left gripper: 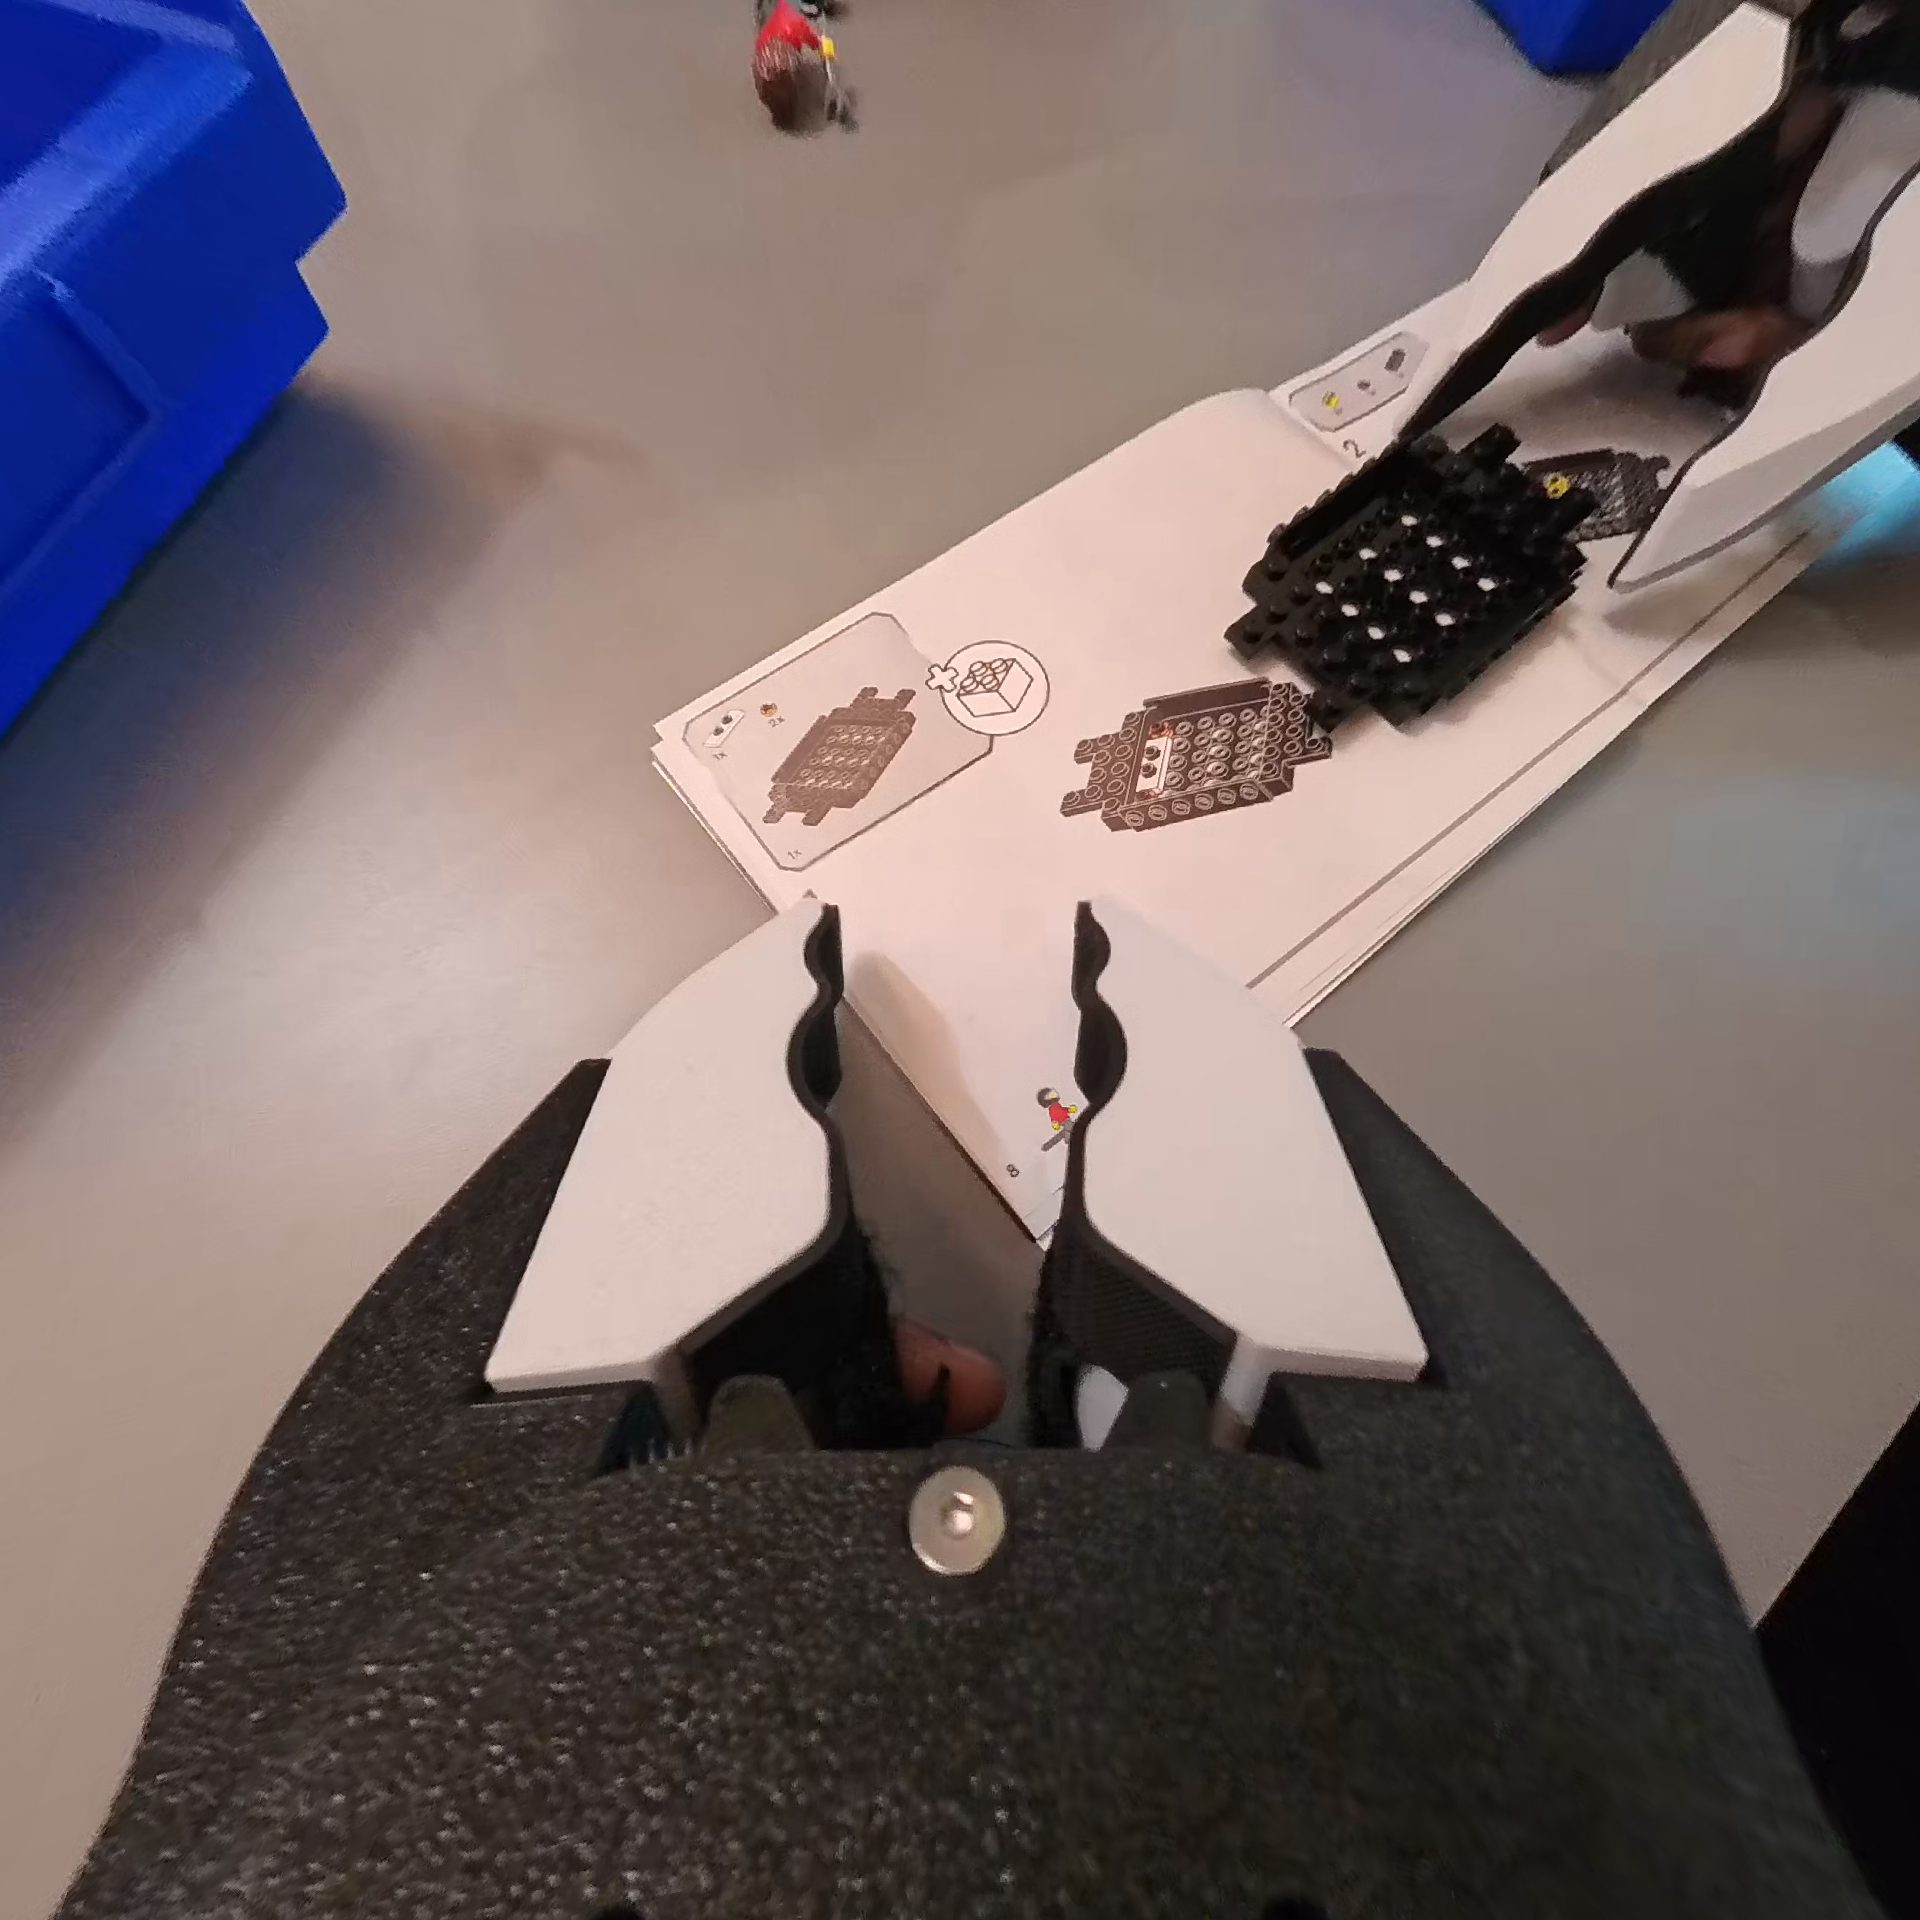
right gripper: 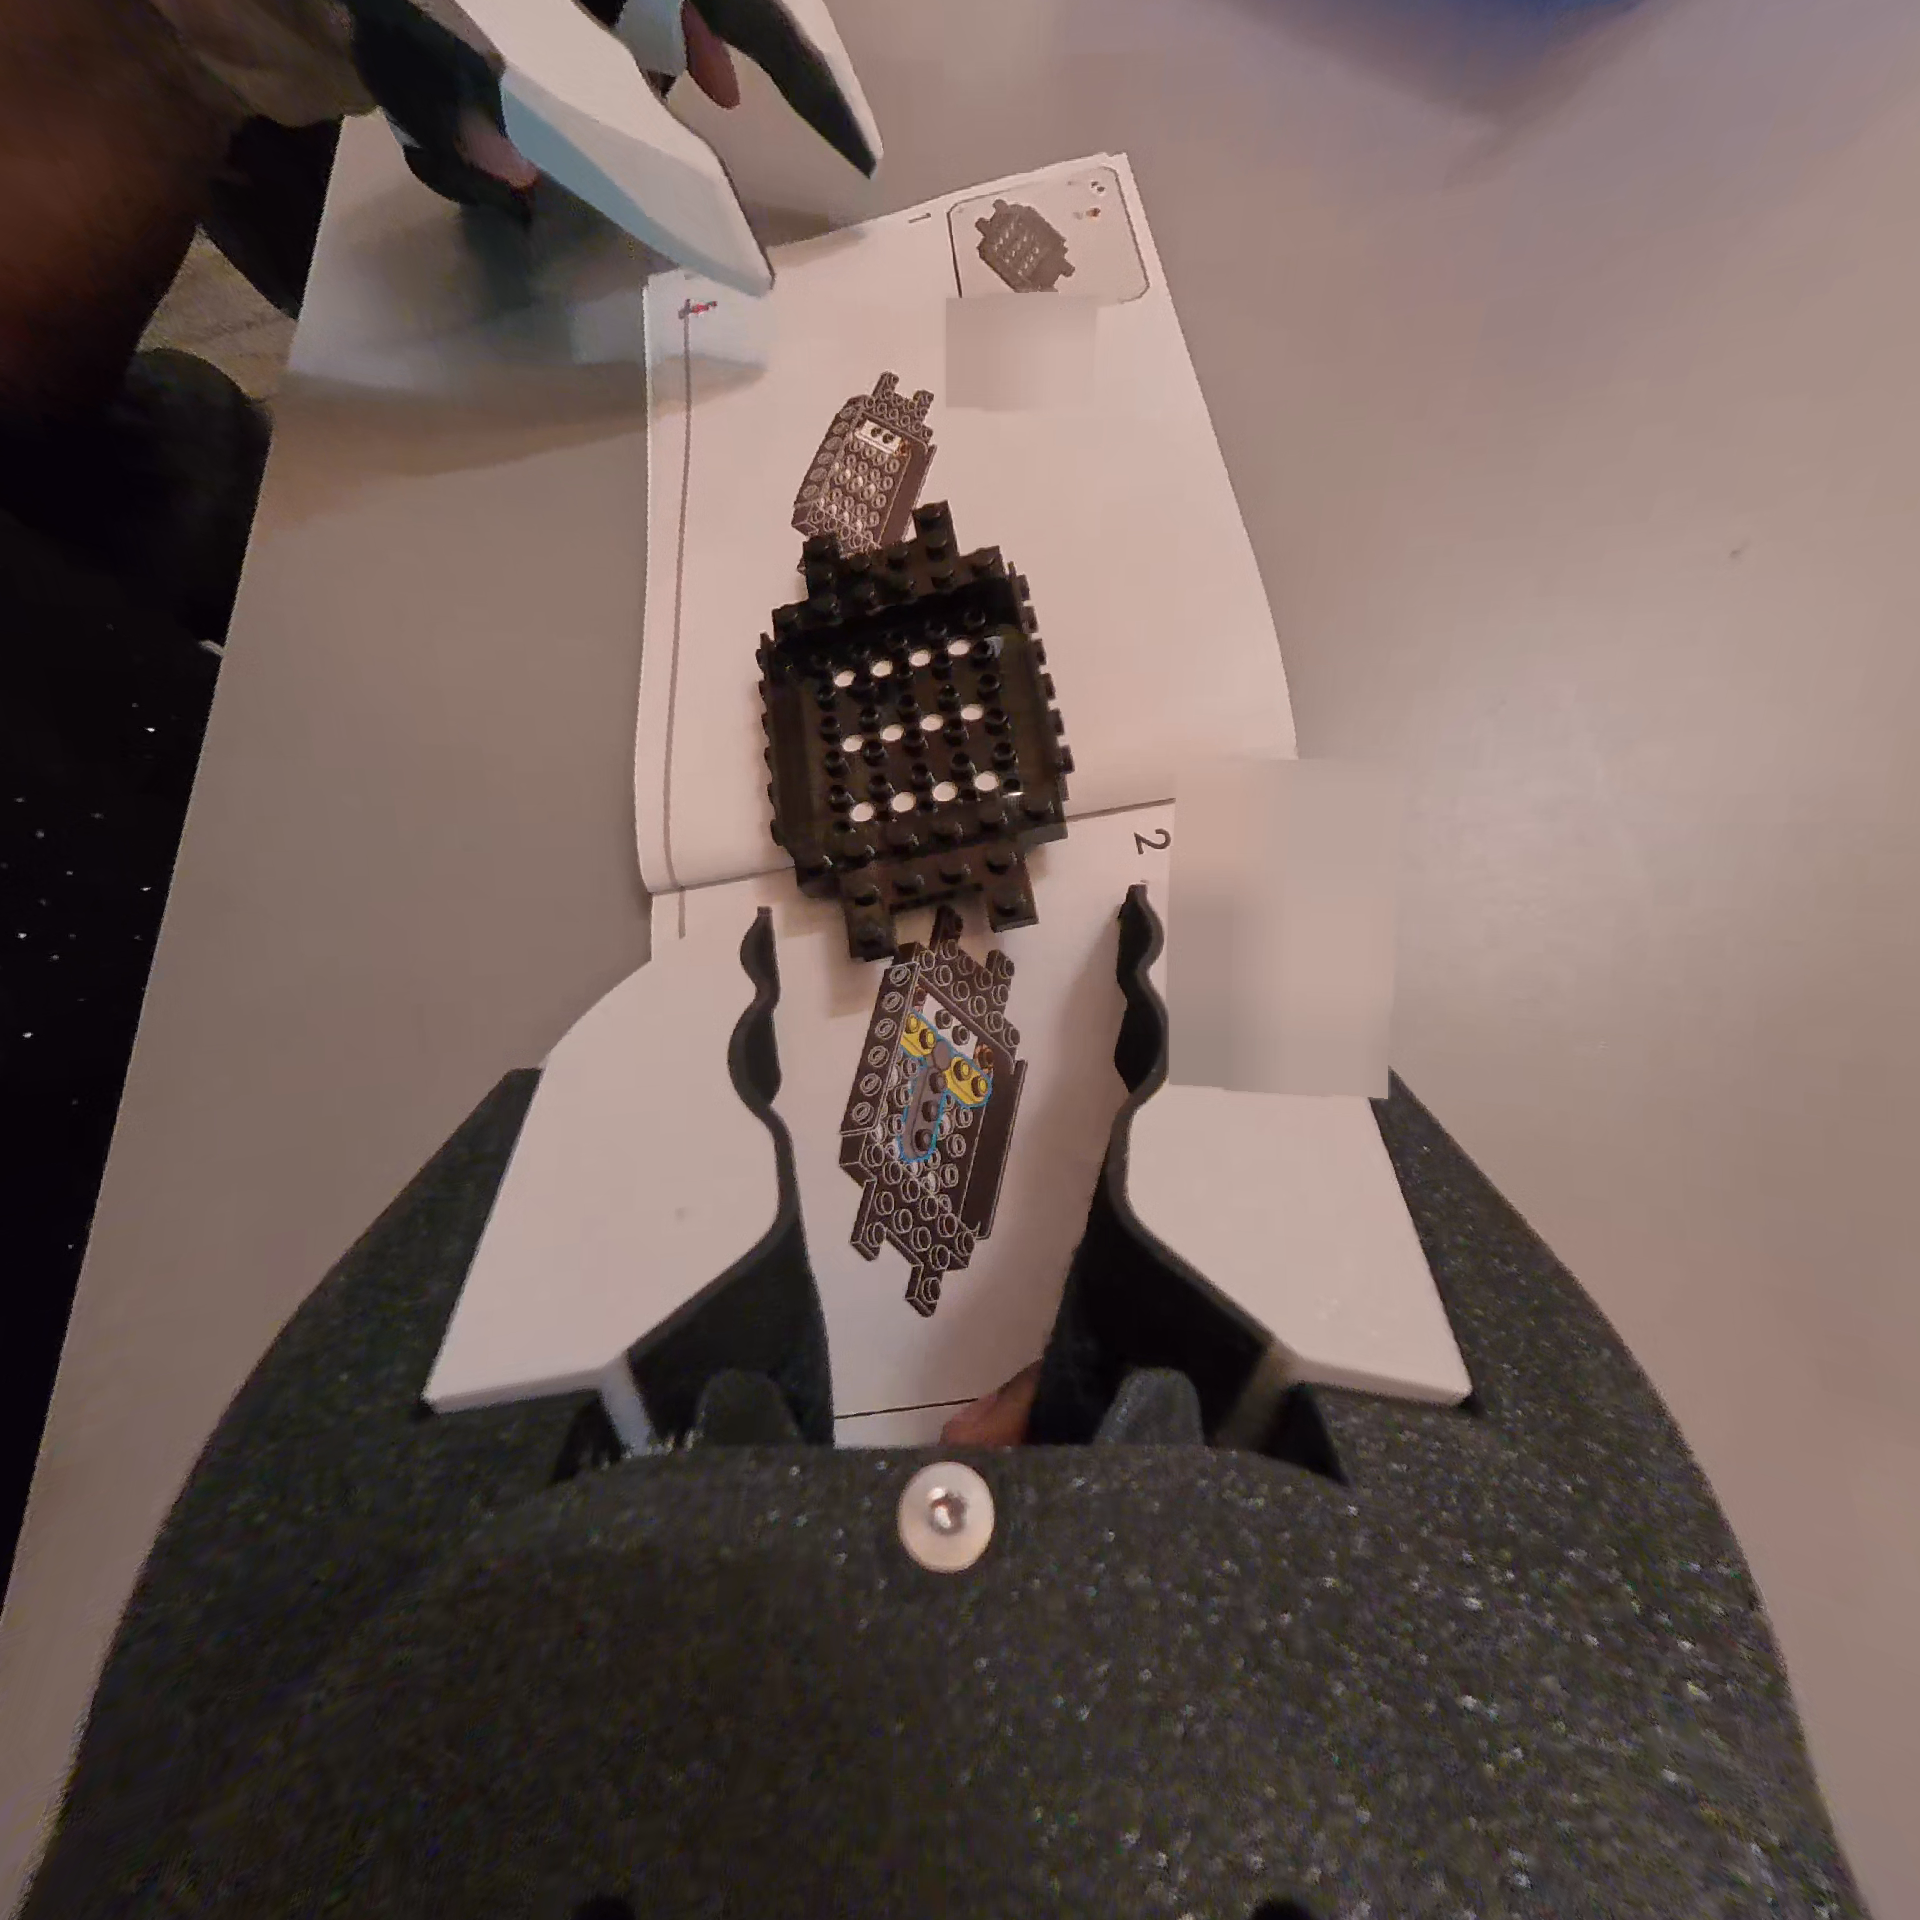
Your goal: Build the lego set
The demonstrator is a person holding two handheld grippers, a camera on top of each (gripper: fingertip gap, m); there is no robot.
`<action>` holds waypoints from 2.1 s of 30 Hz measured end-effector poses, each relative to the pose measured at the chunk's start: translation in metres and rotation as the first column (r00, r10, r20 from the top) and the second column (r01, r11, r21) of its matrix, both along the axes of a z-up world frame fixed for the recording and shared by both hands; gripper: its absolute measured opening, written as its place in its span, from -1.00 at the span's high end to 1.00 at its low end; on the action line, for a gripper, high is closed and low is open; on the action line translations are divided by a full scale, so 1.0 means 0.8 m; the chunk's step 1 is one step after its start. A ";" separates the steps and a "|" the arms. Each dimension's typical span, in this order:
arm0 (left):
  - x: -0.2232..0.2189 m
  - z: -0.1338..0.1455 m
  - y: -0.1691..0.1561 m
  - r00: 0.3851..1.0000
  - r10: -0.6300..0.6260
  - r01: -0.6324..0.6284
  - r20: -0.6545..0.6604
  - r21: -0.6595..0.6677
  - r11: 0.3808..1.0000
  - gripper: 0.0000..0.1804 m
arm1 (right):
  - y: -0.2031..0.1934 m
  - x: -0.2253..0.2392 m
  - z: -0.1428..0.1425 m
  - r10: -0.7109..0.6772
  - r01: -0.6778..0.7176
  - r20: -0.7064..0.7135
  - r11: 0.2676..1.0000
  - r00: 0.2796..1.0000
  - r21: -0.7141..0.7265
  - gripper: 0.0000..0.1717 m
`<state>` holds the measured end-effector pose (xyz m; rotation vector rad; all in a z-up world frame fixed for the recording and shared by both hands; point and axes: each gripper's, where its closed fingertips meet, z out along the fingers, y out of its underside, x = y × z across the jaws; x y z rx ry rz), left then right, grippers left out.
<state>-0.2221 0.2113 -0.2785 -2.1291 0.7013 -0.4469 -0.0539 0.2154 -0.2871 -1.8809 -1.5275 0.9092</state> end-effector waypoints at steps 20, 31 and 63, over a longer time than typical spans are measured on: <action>-0.004 0.006 0.003 0.998 0.021 -0.020 0.066 -0.015 1.000 0.60 | 0.000 0.001 -0.002 -0.007 0.007 0.008 1.000 1.000 0.018 0.27; -0.032 0.027 0.018 0.962 0.173 -0.181 0.210 0.022 0.983 0.90 | 0.001 0.001 -0.001 -0.015 0.015 0.003 1.000 1.000 0.002 0.29; -0.015 0.012 0.011 0.993 0.091 -0.094 0.076 0.030 0.995 0.99 | 0.004 0.000 -0.001 -0.030 0.030 0.000 1.000 1.000 -0.010 0.35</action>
